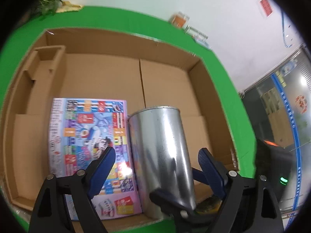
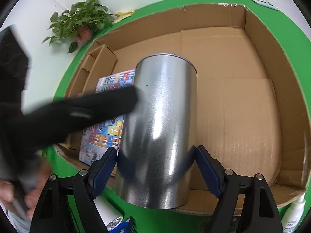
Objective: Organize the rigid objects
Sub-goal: 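Lay the silver cylinder in the box beside the board-game box, then move both grippers to the yellow-labelled jar on the floor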
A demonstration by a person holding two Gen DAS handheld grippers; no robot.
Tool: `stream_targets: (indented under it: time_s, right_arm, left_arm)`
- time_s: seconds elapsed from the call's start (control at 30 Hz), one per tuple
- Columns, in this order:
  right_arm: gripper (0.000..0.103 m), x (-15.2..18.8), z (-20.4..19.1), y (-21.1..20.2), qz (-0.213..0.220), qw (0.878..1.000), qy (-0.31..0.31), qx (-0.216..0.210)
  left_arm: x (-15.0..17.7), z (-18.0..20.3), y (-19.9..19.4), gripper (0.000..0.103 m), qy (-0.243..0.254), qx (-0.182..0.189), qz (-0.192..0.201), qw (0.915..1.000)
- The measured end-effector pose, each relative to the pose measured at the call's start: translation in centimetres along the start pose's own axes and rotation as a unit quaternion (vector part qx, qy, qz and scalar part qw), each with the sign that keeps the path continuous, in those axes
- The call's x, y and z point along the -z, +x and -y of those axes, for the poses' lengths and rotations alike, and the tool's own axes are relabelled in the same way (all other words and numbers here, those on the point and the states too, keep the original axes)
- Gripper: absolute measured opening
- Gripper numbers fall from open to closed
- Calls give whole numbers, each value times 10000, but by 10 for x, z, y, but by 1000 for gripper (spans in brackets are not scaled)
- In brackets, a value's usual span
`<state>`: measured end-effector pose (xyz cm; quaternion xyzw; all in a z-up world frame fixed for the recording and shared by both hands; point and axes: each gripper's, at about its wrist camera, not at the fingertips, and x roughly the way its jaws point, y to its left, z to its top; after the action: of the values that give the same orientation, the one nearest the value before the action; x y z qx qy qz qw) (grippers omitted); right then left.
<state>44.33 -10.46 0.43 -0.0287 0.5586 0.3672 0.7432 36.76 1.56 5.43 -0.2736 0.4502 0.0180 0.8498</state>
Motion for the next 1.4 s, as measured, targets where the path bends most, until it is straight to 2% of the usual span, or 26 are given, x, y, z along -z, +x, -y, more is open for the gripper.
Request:
stream_targets:
  time_s: [0.1,0.2,0.27,0.33,0.4,0.43,0.5,0.53,0.57,0.6,0.63,0.67,0.7,0.73,0.77,0.8,0.83,0.9,1.03,1.23,1.3,1.33,1.37,1.4]
  right_arm:
    - [84,5,-5,-2,103,9999,-91,41]
    - [87,18,-10,-26,545,9981,-234,165]
    - [101,32,-16,-52,1026,9933,-340,398]
    - [101,48,-22,-75,1385,9876,-409,609]
    - [101,69,-31,-96,1699,9812,-578,708]
    - [101,83,-36,-105,1882,9762,-713,808]
    - [89,101,-39,-117,2126,9676,-887,1032]
    - [66,109,-40,-122,2254,9625,-959,1165]
    - [54,117,-40,-126,2323,9591,-995,1274]
    - [55,122,-37,-130,2330,9588,-987,1288]
    - [60,129,-35,-134,2359,9592,-981,1210]
    - [82,133,-33,-139,2383,9589,-1003,1168]
    - [94,136,-31,-141,2408,9580,-1022,1176]
    - [102,142,-29,-144,2485,9554,-984,1254]
    - [102,145,-25,-146,2537,9543,-951,1258]
    - [102,148,-21,-148,2507,9562,-921,1201]
    - [102,150,-15,-149,2393,9612,-869,1063]
    - [102,153,-3,-152,2341,9643,-807,935]
    - [101,158,19,-150,2144,9693,-804,898]
    - [98,158,58,-129,1482,9827,-738,835]
    - [94,158,67,-117,1163,9882,-716,689]
    - [90,160,67,-113,1099,9886,-741,722]
    - [82,162,68,-107,1014,9876,-830,865]
    - [80,163,67,-104,969,9871,-852,948]
  left_arm:
    - [16,1,-29,87,281,-289,435,9982]
    - [36,2,-57,88,517,-624,966,9920]
    - [53,6,-78,89,661,-983,1570,9805]
    - [73,15,-95,93,882,-1290,2044,9663]
    - [88,18,-102,97,967,-1436,2188,9603]
    - [97,21,-103,97,1004,-1485,2158,9598]
    - [106,22,-101,95,1027,-1443,2017,9633]
    - [113,24,-101,87,1052,-1332,1967,9657]
    - [116,24,-100,31,1089,-1267,1921,9671]
    - [120,26,-96,9,1130,-1191,1683,9720]
    - [122,27,-95,7,1091,-1145,1595,9744]
    - [126,29,-98,7,1059,-1110,1660,9741]
    - [131,32,-101,9,1088,-1155,1778,9712]
    - [135,34,-104,15,1107,-1242,1889,9678]
    - [138,37,-107,52,1092,-1383,1934,9652]
    - [140,37,-108,94,1047,-1453,1927,9648]
    - [145,36,-114,101,930,-1478,2086,9623]
    - [153,36,-123,101,808,-1315,2319,9604]
    - [158,30,-123,101,559,-1191,2068,9695]
    - [165,31,-107,101,476,-1055,1673,9791]
    - [171,35,-103,101,529,-931,1557,9820]
    - [173,37,-100,101,547,-837,1495,9837]
    - [172,40,-96,101,558,-689,1393,9863]
    - [172,42,-93,101,549,-597,1327,9878]
